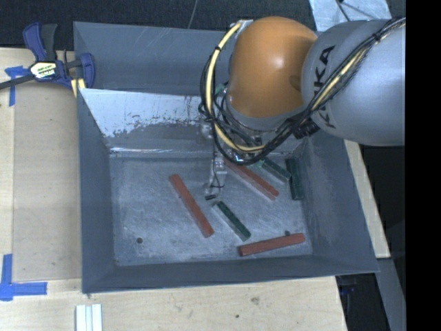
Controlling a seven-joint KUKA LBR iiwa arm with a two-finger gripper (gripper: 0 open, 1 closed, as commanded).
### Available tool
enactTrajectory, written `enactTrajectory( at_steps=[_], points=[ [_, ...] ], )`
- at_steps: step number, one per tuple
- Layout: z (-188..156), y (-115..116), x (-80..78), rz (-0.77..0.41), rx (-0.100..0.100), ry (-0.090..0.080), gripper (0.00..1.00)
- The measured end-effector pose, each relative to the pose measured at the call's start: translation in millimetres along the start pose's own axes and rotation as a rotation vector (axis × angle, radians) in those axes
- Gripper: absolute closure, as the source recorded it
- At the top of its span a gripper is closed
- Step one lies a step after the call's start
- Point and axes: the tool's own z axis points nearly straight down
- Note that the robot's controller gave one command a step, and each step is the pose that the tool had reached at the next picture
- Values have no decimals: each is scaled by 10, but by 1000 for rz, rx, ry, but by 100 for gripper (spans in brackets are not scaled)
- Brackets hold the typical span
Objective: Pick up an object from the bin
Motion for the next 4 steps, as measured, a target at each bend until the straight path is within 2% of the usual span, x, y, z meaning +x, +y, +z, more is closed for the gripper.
enactTrajectory(
  at_steps=[1,2,3,4],
  points=[
    [-51,-3,-15,2,-2,-9,0],
    [580,8,19,122,-2,-10,0],
    [912,-21,19,159,-1,-3,0],
    [1081,37,99,211,-3,-9,0]
  ],
)
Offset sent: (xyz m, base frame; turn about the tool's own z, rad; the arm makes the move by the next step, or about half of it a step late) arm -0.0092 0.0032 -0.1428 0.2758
